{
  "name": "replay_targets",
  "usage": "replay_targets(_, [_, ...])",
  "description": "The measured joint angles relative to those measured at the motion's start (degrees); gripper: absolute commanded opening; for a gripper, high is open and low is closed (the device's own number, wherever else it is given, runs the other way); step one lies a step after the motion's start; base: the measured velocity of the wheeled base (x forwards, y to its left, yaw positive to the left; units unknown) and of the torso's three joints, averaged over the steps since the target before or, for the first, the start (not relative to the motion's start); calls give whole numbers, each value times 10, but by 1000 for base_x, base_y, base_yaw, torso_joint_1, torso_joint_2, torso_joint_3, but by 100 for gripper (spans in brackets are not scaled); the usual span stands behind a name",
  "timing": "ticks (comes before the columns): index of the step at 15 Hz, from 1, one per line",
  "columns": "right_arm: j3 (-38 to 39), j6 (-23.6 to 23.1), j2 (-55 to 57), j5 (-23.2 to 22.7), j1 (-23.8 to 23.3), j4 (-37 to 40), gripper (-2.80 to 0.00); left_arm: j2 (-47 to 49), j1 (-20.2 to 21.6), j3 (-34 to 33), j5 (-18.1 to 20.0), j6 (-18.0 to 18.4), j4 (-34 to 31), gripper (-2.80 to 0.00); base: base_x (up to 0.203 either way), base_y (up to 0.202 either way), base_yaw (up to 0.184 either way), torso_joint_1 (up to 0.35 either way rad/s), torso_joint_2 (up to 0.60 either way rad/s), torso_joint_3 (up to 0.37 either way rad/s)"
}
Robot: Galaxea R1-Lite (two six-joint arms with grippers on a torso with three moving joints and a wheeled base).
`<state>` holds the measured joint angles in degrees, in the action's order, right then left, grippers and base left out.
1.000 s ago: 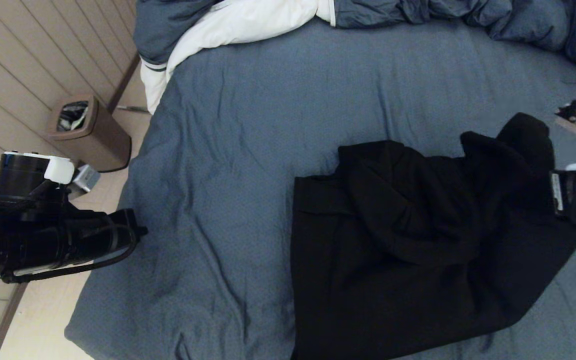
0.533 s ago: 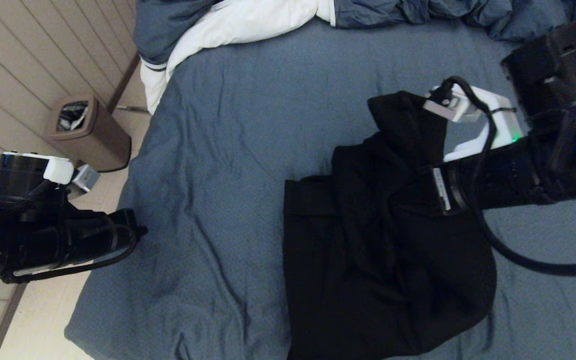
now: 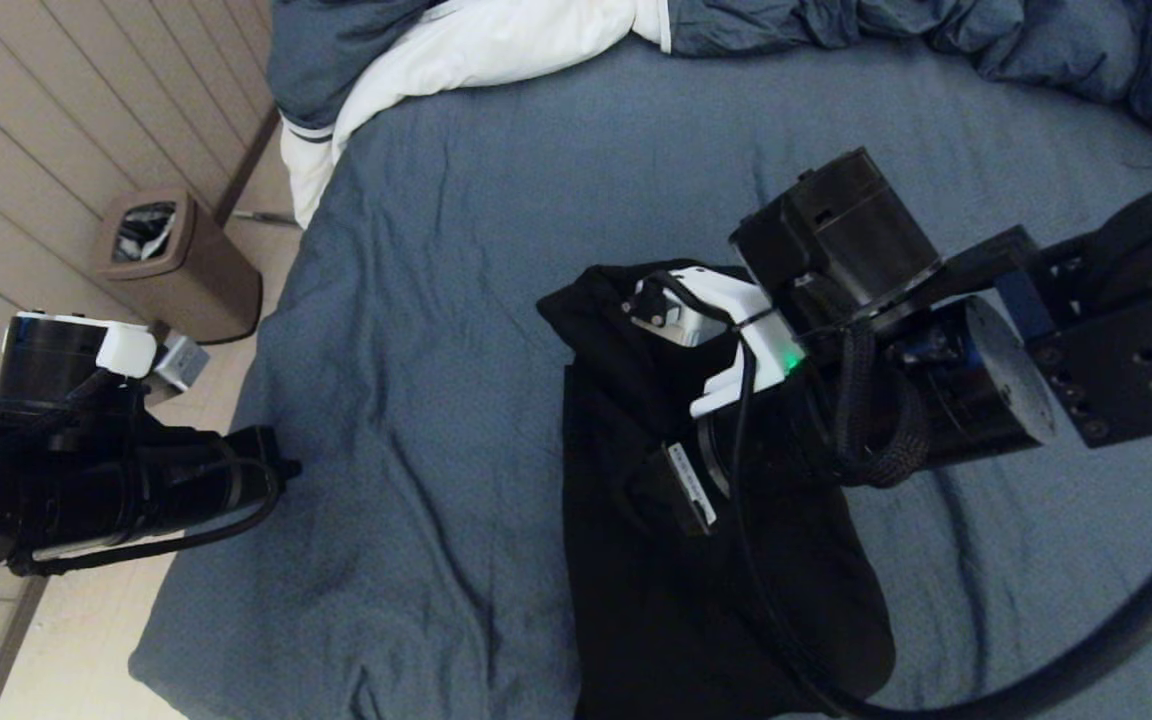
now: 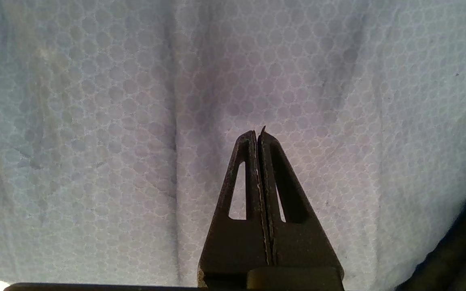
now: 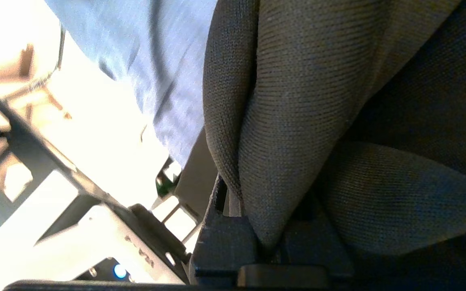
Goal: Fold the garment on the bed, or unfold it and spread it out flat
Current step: Fold the black sweatshirt
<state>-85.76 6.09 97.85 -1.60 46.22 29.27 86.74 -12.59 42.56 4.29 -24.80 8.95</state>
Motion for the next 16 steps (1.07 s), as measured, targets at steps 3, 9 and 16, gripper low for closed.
replay_targets(3, [11, -24, 8, -25, 22, 4, -280, 1, -2, -1, 0, 0, 0, -280, 0, 0, 0, 0, 0, 0])
replay_targets(9, [30, -24, 14, -16, 24, 4, 0, 1, -5, -3, 0, 0, 0, -280, 0, 0, 0, 0, 0, 0])
replay_targets(16, [26, -36, -37, -14, 21, 2, 0, 2, -9, -5, 0, 0, 0, -280, 0, 0, 0, 0, 0, 0])
